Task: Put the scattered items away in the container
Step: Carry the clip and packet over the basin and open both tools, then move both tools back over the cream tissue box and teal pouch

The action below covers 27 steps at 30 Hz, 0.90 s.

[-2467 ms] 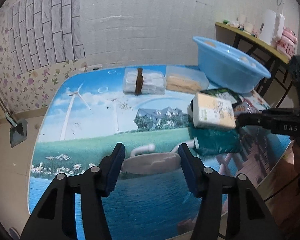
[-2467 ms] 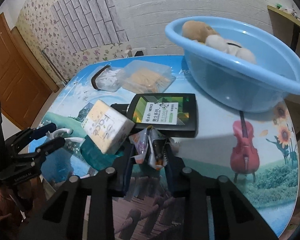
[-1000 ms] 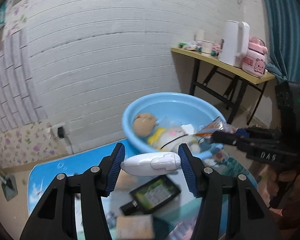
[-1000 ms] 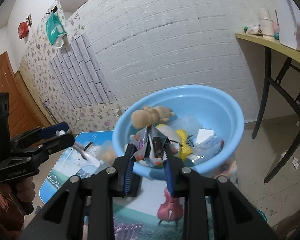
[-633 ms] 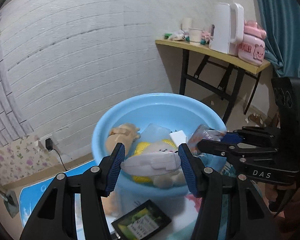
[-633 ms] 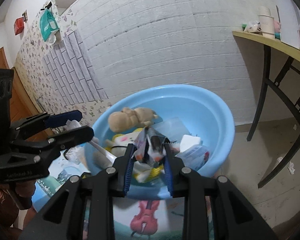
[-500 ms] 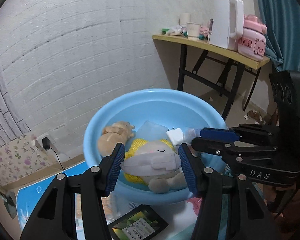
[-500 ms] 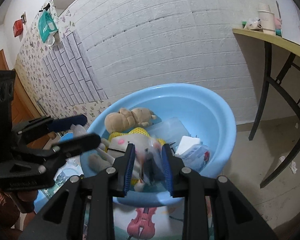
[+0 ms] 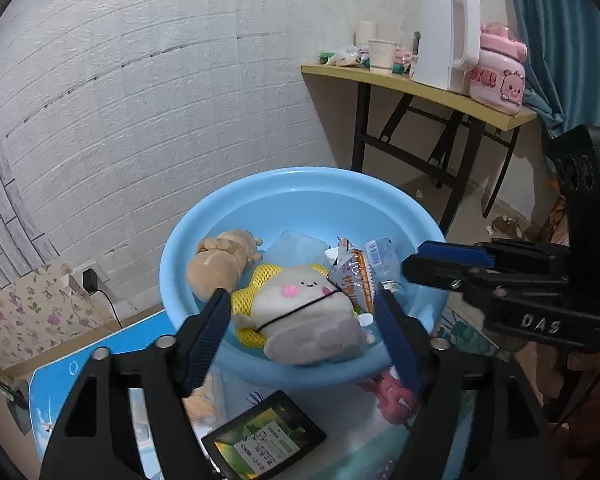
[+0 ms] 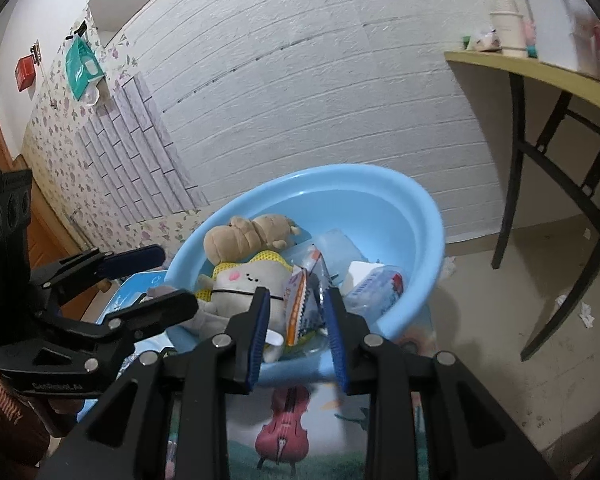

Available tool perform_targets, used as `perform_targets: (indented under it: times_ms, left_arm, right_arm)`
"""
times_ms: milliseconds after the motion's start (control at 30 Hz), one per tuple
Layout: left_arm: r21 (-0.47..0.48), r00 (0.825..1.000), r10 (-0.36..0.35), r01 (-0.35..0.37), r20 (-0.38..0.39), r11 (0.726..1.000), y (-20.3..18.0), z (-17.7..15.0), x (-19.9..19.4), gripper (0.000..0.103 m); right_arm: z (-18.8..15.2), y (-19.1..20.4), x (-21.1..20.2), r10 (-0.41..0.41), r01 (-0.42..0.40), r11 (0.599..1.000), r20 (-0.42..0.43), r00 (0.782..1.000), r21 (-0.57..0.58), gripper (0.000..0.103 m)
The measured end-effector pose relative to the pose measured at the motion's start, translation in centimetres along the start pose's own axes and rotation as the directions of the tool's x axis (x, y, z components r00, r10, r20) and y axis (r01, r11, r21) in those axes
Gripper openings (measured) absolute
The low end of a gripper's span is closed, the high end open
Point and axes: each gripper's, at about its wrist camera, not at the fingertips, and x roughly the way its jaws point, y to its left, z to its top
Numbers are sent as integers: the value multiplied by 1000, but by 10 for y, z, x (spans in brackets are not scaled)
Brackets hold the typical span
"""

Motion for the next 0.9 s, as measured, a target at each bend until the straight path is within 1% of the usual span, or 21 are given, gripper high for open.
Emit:
perform_targets:
  times_ms: [100, 167, 233, 300, 367, 433, 467, 500, 667, 733, 767, 833, 900]
  left_arm:
    - [-21, 999, 30, -31, -12, 999, 1, -6, -5, 82]
    - [-31, 1000, 26, -26, -18, 999, 1, -9, -11, 82]
    - [-20, 1000, 26, -26, -10, 999, -4, -12, -19, 84]
    - [-6, 999, 31, -31, 10, 1000, -9, -16, -31, 90]
    - [-15, 999, 26, -26, 30, 1000, -11, -20, -43, 94]
    - [-50, 999, 16, -13, 49, 999, -7, -26, -55, 97]
    - [-65, 998, 17, -14, 56, 998, -6, -28, -60, 99]
    - [-84, 998, 27, -22, 65, 996, -3, -33, -66, 101]
    - [-160, 991, 86, -68, 106, 985, 16, -55, -87, 103]
    - [-205, 985, 120, -94, 123, 974, 26, -65, -94, 103]
    - [-224, 981, 149, -119, 121, 967, 31, -69, -97, 103]
    - [-240, 976, 181, -149, 120, 959, 37, -73, -102, 103]
    - [-236, 972, 199, -166, 124, 958, 41, -78, -105, 103]
  right_arm:
    - [-3, 8, -15, -29, 28, 1000, 14, 999, 12, 28]
    - [-8, 14, -25, -44, 44, 999, 25, 999, 10, 28]
    - [-14, 23, -35, -53, 53, 999, 26, 998, 2, 28]
    - [-21, 33, -45, -64, 65, 998, 24, 998, -18, 28]
    - [-28, 43, -52, -70, 71, 997, 22, 997, -38, 28]
    - [-33, 50, -58, -73, 74, 996, 18, 997, -51, 33]
    - [-35, 53, -60, -71, 72, 996, 17, 997, -53, 38]
    - [-38, 58, -62, -67, 68, 996, 15, 998, -55, 40]
    - [-43, 73, -62, -48, 47, 997, -21, 999, -60, 41]
    - [-45, 73, -58, -23, 21, 999, -54, 998, -37, 41]
    - [-47, 73, -56, -8, 6, 1000, -72, 997, -25, 41]
    - [-51, 76, -54, -10, 8, 1000, -82, 997, -28, 41]
    - [-55, 83, -55, -16, 12, 998, -69, 997, -62, 41]
